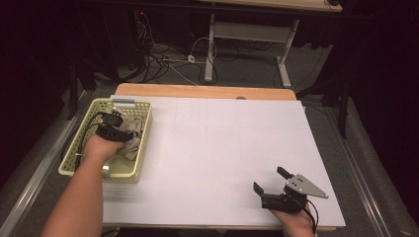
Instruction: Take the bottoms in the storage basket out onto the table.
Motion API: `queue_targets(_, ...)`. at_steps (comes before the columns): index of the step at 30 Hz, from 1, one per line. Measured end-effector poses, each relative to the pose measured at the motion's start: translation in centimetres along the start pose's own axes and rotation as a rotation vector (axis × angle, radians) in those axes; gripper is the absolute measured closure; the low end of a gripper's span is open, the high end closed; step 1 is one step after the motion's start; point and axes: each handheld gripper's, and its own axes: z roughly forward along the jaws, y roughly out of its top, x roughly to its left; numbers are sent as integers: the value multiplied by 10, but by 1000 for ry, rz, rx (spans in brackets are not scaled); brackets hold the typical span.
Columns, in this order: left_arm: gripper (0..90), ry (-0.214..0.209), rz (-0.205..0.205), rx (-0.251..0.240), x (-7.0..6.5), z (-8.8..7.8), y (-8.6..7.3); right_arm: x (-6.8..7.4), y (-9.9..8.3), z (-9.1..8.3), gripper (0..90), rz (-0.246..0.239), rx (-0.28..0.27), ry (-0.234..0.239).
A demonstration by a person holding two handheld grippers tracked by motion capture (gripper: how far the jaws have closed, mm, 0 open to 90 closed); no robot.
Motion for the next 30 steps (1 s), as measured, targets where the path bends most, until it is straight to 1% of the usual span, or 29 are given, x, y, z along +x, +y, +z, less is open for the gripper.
queue_targets(1, 609, -5, 10, 15, -1, -2, -2, 1, 0, 0, 5, -3, -1, 1)
queue_targets(2, 608, -12, 11, 26, -1, -4, -5, 1, 0, 0, 5, -3, -2, 1)
queue_targets(3, 605, -39, 1, 36, -1, -8, -9, 2, 1, 0, 5, -3, -3, 2)
queue_targets(4, 591, -39, 1, 36, -1, -8, -9, 2, 1, -1, 5, -5, -4, 2)
queue_targets(5, 546, -47, 9, 36, -1, -13, -11, 3, 1, -1, 5, -6, -6, 2)
queue_targets(6, 470, -47, 9, 36, -1, -13, -11, 3, 2, -2, 5, -6, -6, 3)
queue_targets(7, 375, -57, 5, 10, 1, -19, -10, 4, 2, -2, 5, -7, -7, 3)
queue_targets(8, 273, -57, 5, 10, 1, -19, -10, 4, 2, -2, 5, -7, -10, 3)
queue_targets(9, 144, -58, -4, 4, 1, -21, -8, 4, 2, -2, 5, -7, -12, 4)
queue_targets(10, 13, -60, -27, 31, 3, -22, -2, 5, 2, -2, 5, -8, -11, 6)
queue_targets(11, 0, -71, -29, 40, 3, -21, 0, 5, 2, -2, 5, -7, -9, 6)
queue_targets(12, 0, -71, -29, 40, 3, -21, 0, 5, 2, -2, 5, -8, -10, 6)
queue_targets(13, 0, -66, -14, 45, 4, -21, 2, 5, 2, -2, 5, -8, -10, 6)
queue_targets(14, 0, -53, -12, 51, 5, -20, 4, 5, 3, -2, 5, -12, -13, 5)
queue_targets(15, 0, -46, -22, 61, 8, -18, 6, 5, 3, -2, 5, -10, -13, 4)
queue_targets(16, 0, -33, -36, 104, 14, -9, 7, 4, 2, -1, 5, -9, -12, 5)
queue_targets(17, 0, -33, -31, 144, 16, -3, 7, 4, 2, -1, 5, -5, -9, 4)
queue_targets(18, 0, -33, -31, 144, 16, -3, 7, 3, 2, -1, 5, -5, -7, 3)
queue_targets(20, 0, -48, -13, 226, 18, 12, 7, 1, 1, 0, 5, -1, -1, 3)
queue_targets(21, 0, -50, -19, 238, 17, 13, 9, 0, 0, 1, 6, 0, 0, 3)
queue_targets(22, 0, -49, -5, 266, 15, 14, 12, 0, 0, 1, 7, 5, 0, 2)
queue_targets(23, 0, -49, -5, 266, 15, 14, 12, -1, 0, 1, 8, 7, 1, 1)
queue_targets(26, 0, -68, 75, 361, 6, 14, 17, -1, 0, 2, 8, 8, 1, 1)
queue_targets(28, 0, -62, 128, 390, 0, 15, 18, -1, 0, 2, 9, 10, 3, 4)
queue_targets(29, 0, -74, 145, 402, -1, 14, 17, 0, 0, 2, 9, 8, 3, 5)
queue_targets(30, 0, -74, 145, 402, -1, 14, 17, 0, 0, 2, 9, 5, 2, 5)
